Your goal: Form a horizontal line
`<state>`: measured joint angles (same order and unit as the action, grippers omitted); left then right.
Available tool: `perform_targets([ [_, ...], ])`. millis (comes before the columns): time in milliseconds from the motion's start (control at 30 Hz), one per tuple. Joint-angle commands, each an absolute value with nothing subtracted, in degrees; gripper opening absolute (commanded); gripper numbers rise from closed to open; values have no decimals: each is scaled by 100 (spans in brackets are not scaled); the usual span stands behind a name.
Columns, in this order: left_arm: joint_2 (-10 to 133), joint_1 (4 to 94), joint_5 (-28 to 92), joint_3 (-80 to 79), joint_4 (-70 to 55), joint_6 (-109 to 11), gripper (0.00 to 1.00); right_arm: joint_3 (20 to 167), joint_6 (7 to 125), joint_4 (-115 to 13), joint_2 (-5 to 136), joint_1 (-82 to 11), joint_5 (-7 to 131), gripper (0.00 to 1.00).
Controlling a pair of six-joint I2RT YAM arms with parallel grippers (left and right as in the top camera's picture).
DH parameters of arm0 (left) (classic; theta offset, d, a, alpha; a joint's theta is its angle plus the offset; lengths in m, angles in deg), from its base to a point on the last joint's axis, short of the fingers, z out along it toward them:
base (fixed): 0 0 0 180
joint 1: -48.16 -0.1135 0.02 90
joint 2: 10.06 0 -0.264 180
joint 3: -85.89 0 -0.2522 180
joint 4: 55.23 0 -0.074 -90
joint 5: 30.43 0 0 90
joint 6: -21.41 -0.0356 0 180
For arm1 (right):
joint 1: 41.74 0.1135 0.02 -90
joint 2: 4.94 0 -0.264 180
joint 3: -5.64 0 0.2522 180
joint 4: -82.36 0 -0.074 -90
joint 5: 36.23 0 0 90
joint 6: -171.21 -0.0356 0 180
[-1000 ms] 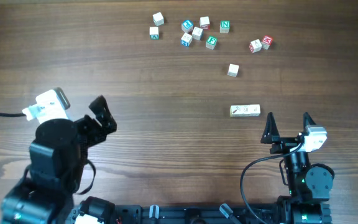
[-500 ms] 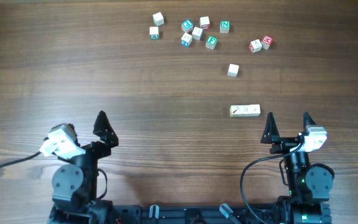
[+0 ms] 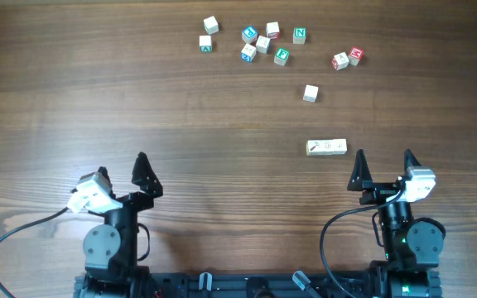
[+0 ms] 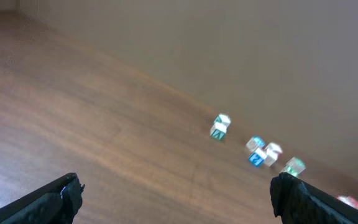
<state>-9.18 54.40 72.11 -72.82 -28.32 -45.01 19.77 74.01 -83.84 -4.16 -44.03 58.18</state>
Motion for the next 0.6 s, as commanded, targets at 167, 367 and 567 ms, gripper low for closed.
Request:
perform_targets([
  [167,-990,5402,6773,-7857,-4268,-5633,100,1970,7506,-8400,-466,-4379,5735,100],
  [367,-990,5402,6773,-8005,-3800,-5644,100,1970,7503,-8400,-466,-4379,5735,100],
  [567,-990,5225,6583,-8005,-3767,-5664,100,1970,7508,-8400,-466,-4379,5735,100],
])
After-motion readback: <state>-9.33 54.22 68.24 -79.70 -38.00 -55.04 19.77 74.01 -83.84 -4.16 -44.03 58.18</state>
